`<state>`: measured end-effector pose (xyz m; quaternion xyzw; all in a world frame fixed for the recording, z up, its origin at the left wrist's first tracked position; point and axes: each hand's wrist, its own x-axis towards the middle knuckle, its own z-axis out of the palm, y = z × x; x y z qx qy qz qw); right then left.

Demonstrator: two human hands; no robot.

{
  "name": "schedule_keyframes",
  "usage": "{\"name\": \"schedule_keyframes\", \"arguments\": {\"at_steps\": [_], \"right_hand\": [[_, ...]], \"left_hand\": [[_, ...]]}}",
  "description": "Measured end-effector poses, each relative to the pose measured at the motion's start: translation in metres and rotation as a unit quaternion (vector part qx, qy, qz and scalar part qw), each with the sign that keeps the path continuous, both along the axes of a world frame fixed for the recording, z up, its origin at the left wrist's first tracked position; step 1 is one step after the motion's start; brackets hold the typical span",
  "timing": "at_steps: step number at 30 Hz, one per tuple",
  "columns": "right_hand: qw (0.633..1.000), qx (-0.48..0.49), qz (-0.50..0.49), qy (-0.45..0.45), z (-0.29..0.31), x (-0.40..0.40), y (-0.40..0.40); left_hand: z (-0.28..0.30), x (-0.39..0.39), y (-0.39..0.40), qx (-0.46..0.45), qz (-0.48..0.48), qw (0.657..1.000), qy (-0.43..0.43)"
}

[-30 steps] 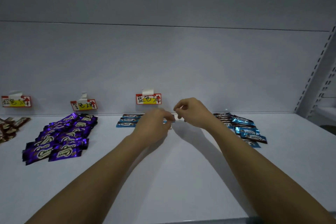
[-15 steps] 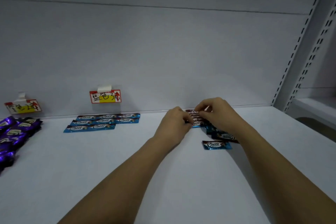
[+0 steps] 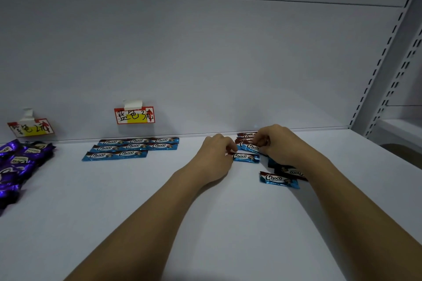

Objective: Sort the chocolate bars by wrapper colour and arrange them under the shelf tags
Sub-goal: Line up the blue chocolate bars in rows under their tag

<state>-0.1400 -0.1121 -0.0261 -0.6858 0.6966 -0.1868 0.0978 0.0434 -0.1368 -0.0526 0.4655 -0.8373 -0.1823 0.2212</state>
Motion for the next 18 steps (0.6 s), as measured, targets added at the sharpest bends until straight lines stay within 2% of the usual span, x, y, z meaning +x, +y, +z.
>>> {"name": "schedule_keyframes", "arguments": {"at_steps": [8,14,18], "right_hand": [[1.0,0.001,0.0,0.007,-0.002,0.002,0.001],[0.996,-0.083,0.013,-0.035,0.003,0.004,-0.001],[0.977,-0.172,0.019,-0.126,0.012,0.01,0.007]], "left_hand": [[-0.001,0.0,0.001,0.001,-0.009,1.0,-0.003],[0.003,0.005,0.002,0.047,0.03,0.989,0.134],[0.015,0.009,0.011,0.067,0.068,0.973,0.21]]}}
